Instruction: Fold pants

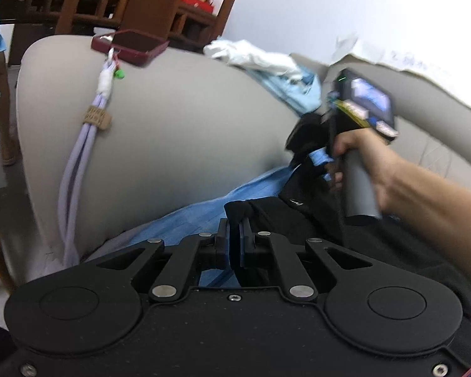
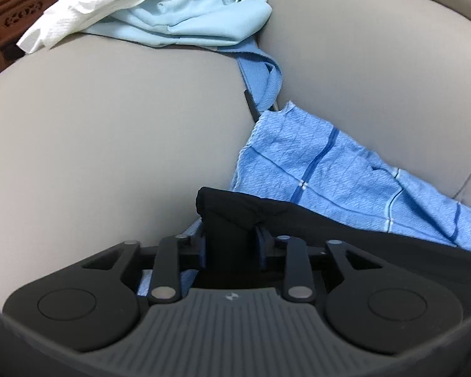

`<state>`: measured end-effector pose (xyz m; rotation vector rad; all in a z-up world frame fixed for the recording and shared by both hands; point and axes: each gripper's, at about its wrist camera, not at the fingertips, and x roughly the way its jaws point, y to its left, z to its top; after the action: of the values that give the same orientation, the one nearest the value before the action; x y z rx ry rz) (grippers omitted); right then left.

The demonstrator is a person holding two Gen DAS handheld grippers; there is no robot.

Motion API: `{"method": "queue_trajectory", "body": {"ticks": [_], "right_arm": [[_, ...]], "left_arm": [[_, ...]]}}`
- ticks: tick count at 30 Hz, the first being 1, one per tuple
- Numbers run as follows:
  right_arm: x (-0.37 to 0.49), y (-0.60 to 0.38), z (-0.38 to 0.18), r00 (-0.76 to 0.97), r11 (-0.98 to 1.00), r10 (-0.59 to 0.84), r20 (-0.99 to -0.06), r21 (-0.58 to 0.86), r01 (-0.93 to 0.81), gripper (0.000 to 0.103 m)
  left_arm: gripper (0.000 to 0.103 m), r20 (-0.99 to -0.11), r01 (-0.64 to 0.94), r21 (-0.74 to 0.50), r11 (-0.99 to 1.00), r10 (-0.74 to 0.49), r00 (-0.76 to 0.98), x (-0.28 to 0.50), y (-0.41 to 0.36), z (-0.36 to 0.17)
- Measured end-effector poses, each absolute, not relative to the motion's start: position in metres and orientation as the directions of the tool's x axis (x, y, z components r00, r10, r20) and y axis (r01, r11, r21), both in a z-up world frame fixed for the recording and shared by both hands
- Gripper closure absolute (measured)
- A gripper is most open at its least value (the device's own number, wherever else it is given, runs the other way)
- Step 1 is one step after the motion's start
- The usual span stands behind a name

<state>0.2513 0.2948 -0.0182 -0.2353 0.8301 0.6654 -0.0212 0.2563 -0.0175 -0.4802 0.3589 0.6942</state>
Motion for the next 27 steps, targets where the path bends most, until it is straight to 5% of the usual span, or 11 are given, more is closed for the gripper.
{"method": "queue_trajectory", "body": {"ticks": [1, 5, 7, 10, 18, 27], "right_arm": [[0.251, 0.287, -0.016, 0.484, 0.771, 0.476, -0.734, 0.084, -0.632, 0.041], [0.256, 0.24, 0.001, 0.508, 0.764, 0.541, -0.67, 0.139, -0.631, 0.027], [0.261, 0.209, 0.013, 0.551, 0.785, 0.526, -0.648, 0.12, -0.608, 0.024], [0.275, 0.145, 0.031, 0.621, 0.835, 0.471, -0.627, 0.089, -0.543, 0.02], [0.331, -0.071, 0.051, 0.724, 0.993, 0.098, -0.683, 0.025, -0.112, 0.019], [0.393, -0.251, 0.021, 0.616, 0.96, -0.173, -0.769, 0.009, 0.28, 0.015]], "left_arm": [[0.094, -0.475, -0.694, -0.295, 0.657, 0.529, 0.703, -0.02, 0.257, -0.018], [0.086, -0.415, -0.749, -0.251, 0.613, 0.631, 0.656, -0.025, 0.25, -0.012], [0.06, -0.349, -0.772, -0.216, 0.598, 0.691, 0.633, -0.027, 0.244, -0.006], [0.047, -0.319, -0.743, -0.221, 0.632, 0.673, 0.667, -0.022, 0.24, 0.0], [0.014, -0.475, -0.521, -0.421, 0.743, 0.309, 0.824, 0.054, 0.247, 0.035], [0.012, -0.674, -0.636, -0.408, 0.655, 0.254, 0.693, 0.211, 0.259, 0.025]]}}
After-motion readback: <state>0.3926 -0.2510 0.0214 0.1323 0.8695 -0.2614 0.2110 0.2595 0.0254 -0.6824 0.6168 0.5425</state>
